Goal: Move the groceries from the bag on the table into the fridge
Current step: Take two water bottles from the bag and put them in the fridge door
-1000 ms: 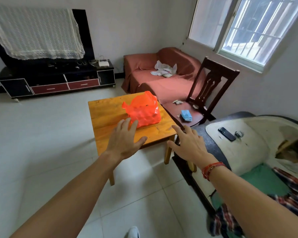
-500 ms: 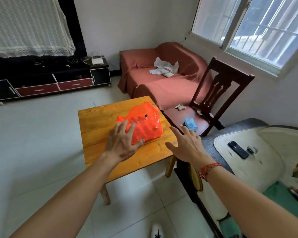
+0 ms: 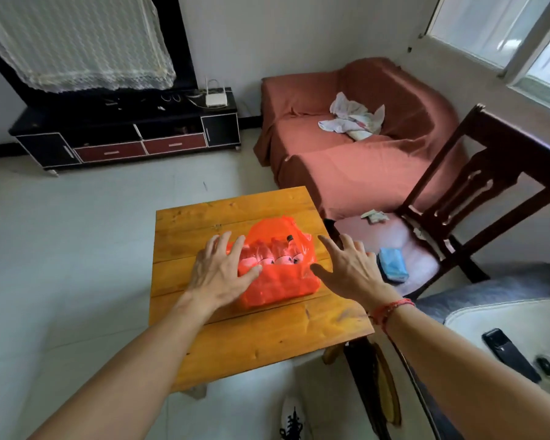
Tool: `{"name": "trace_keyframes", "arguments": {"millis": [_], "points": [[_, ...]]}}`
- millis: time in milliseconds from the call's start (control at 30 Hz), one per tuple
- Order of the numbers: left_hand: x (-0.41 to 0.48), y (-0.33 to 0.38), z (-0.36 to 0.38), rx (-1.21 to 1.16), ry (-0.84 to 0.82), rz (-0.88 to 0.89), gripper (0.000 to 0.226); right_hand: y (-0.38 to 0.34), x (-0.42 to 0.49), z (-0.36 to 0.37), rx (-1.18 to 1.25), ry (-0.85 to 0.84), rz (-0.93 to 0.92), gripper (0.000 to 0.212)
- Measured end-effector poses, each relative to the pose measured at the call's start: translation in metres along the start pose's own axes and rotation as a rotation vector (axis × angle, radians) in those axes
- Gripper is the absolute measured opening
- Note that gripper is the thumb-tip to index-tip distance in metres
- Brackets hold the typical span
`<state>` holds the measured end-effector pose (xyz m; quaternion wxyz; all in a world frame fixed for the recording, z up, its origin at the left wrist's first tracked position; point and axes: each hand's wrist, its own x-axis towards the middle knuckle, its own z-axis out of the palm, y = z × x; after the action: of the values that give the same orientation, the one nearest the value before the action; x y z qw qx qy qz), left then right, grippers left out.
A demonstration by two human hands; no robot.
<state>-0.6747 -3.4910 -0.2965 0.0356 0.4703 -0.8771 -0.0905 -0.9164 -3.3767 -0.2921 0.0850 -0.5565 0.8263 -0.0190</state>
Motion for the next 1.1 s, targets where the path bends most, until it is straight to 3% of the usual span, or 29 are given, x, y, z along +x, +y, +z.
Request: {"name": "trace_keyframes", "arguments": {"millis": [267, 800, 1100], "points": [[0.049, 0.008, 0.009, 0.006, -0.071, -0.098, 0.078, 0.015, 0.076, 0.007, 0.029, -0.054, -0.072, 0.077], [0.102, -0.005, 0.027, -0.111, -0.122, -0.118, 0.074, -0.005, 0.117, 0.016, 0.041, -0.138, -0.115, 0.072], [0.145, -0.008, 0.065, -0.245, -0.233, -0.199, 0.064, -0.030, 0.158, 0.052, 0.094, -0.255, -0.161, 0.073]]}}
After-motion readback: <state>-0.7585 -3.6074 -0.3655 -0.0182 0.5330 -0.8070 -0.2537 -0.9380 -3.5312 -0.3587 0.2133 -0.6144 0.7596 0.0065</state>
